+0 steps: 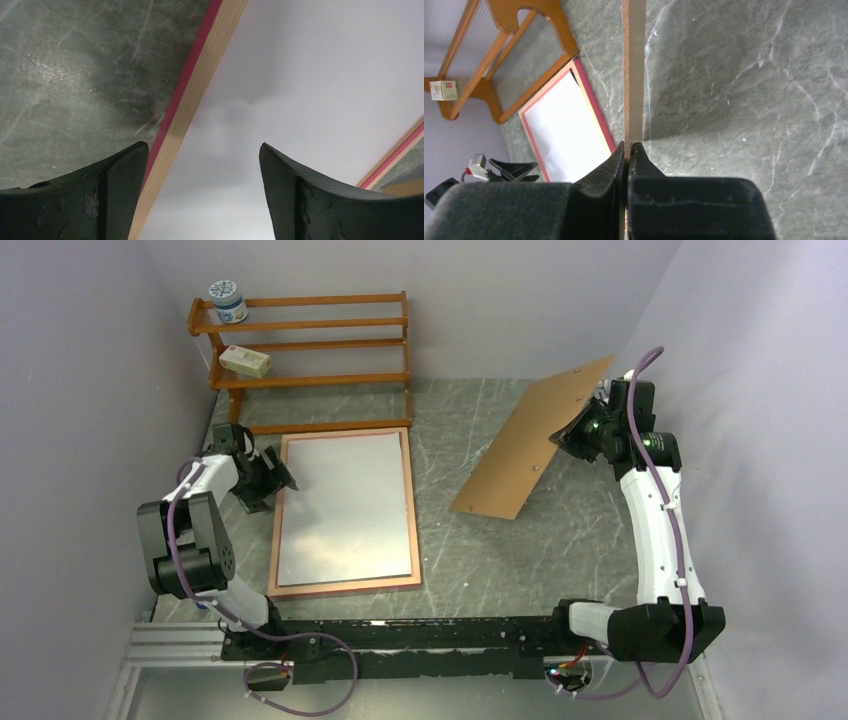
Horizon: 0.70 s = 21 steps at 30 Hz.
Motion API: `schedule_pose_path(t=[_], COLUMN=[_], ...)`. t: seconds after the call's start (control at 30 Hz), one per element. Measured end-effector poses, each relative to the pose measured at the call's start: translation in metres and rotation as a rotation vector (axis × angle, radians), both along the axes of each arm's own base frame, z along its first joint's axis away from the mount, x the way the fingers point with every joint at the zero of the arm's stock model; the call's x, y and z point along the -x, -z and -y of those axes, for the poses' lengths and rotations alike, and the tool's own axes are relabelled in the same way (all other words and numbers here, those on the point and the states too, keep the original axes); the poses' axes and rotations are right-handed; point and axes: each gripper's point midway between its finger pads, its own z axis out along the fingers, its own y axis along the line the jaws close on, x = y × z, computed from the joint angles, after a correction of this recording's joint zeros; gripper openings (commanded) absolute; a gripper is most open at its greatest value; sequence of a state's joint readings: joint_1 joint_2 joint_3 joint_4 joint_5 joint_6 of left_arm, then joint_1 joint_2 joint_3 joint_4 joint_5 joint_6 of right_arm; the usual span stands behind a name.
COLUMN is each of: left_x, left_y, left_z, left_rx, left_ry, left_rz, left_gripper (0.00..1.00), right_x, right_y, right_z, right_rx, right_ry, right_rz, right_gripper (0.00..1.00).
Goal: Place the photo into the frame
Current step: Move the photo frame to the center of the board.
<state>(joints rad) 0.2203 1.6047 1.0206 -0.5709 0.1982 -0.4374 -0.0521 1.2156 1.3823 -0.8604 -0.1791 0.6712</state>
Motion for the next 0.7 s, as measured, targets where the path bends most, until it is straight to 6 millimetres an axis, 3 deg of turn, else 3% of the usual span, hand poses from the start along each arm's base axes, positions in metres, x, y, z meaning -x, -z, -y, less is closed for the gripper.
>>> schedule_pose_path(t=[0.3,0.4,0.5,0.7], left_x=[0.003,-0.001,-0.005,-0.011], left_y=[0.024,0.022,0.017,0.007], left_z=[0.009,0.015,0.025,0.05], left_rx=[0.056,0.1,0.157,0.245], left_ry=[0.035,0.054,0.083,0.149], left_rz=[-0.051,-0.032,-0.002,0.043], left_gripper=[0.8,0.79,0.8,0.8], right_x=[0.0,0.0,-0.002,-0.004], right_y=[-0.001,-0.009,-0.03,-0.1], right_z=[0.0,0.001,0.0,-0.008], right_rx=[-0.008,-0.012,-0.017,-0.045], right_ry=[-0.004,-0.005,-0.012,-0.06], right_rz=[0.002,0.017,0.064,0.241], right_gripper=[0.0,0.0,0.0,0.0])
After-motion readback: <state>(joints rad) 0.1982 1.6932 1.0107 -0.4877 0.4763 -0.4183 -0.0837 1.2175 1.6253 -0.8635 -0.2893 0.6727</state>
